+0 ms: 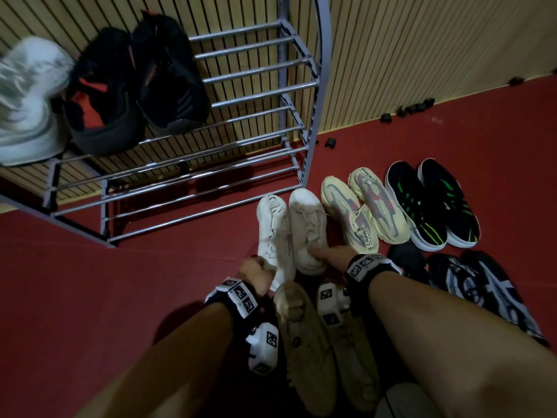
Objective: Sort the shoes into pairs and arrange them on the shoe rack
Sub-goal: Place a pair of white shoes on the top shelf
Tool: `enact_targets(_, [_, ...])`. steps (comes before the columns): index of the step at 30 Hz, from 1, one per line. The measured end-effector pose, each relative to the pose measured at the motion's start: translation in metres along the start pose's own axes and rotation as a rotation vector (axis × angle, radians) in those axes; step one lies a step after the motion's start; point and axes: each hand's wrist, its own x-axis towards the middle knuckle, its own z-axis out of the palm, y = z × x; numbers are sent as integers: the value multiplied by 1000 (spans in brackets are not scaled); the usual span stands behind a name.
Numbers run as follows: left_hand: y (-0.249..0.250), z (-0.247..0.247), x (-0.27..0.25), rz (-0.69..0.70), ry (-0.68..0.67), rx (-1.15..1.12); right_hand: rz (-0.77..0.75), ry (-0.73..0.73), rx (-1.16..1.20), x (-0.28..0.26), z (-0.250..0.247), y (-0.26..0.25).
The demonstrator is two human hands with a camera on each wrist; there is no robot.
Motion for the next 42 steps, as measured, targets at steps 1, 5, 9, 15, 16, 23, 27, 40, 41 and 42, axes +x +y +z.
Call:
enact_targets(1, [-1, -3, 0, -5, 31, 16, 15, -3, 41, 11, 1, 4])
enact_targets(5, [-6, -20, -1, -19, 89, 2, -14, -26, 88, 13, 6, 3])
enact_targets(9, [-2, -39, -3, -48, 159, -165, -37, 15, 85, -22, 8, -9])
enact_targets(15, [19, -56, -8, -43, 65, -424, -111, -1, 84, 21, 14, -3])
enact_targets(16, [23, -59, -10, -46, 50, -469, -128, 5, 75, 5, 13, -13])
enact_targets(23, [59, -112, -40, -53, -104, -732, -210, -30, 105, -62, -1, -60])
enact_targets(27, [80, -160, -74, 33, -174, -519, -311, -63, -42, -142, -17, -96])
enact_targets(40, [163, -309, -222, 206, -231, -194, -710, -79, -103, -293, -79, -161])
enact_targets(41, [167, -317, -231, 201, -234, -197, -723, -109, -62, -301, -85, -163])
enact_targets(42, [170, -325, -240, 203, -231, -201, -725, -141, -16, -310, -91, -163])
